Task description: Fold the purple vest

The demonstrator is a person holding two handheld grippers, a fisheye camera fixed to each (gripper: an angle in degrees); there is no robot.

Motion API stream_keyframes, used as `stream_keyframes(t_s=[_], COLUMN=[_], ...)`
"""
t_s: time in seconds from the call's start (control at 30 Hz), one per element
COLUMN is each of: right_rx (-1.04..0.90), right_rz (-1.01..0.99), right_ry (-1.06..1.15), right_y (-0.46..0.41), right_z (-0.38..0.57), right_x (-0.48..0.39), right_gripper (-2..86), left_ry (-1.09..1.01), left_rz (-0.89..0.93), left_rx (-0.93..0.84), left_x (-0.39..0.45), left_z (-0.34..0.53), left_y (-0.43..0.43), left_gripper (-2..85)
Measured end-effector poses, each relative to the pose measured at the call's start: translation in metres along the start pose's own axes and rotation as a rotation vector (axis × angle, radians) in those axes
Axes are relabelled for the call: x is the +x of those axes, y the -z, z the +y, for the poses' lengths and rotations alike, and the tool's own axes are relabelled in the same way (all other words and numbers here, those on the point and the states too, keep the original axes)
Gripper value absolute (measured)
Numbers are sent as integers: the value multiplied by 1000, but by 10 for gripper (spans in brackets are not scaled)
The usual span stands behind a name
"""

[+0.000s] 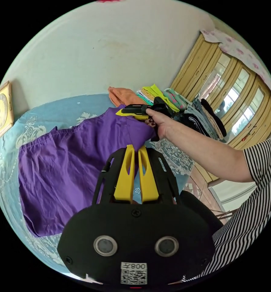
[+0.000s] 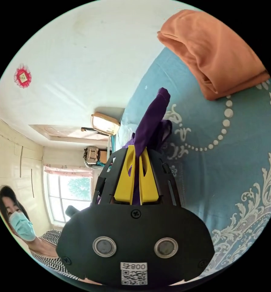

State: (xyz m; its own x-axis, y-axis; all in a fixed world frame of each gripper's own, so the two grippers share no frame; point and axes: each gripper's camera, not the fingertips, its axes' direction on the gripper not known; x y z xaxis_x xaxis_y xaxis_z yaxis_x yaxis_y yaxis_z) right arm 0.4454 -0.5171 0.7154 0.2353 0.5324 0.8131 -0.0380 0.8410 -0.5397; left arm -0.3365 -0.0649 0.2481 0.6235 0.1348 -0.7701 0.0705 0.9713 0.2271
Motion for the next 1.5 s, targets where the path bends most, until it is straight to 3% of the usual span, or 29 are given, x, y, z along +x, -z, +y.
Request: stream_keyframes(t_s=[0.17,0.43,0.73,0.93,1.2,1.5], right_rx=[-45,-248,-467,-551,-614,-438], right_rz=[11,170,421,540,577,463], right_ry=[145,359,410,423,472,585], right_y=[-88,-306,-528,-629,-714,-697], right_z=[-1,14,34,46,58,62], right_x=[-70,-165,-179,-172,-171,-185], right_gripper=[13,16,22,30,68,55], left_ry=[224,537,837,945,1021,1008], left_rz=[76,106,164,202,224,208], left_rx=[160,317,392,382,419,438], left_x=[-86,-209,-321,-367,-397,-406], left_z=[24,98,170,195,215,210], left_y=[105,226,300,333,377,420], left_gripper=[15,13,14,17,18,20])
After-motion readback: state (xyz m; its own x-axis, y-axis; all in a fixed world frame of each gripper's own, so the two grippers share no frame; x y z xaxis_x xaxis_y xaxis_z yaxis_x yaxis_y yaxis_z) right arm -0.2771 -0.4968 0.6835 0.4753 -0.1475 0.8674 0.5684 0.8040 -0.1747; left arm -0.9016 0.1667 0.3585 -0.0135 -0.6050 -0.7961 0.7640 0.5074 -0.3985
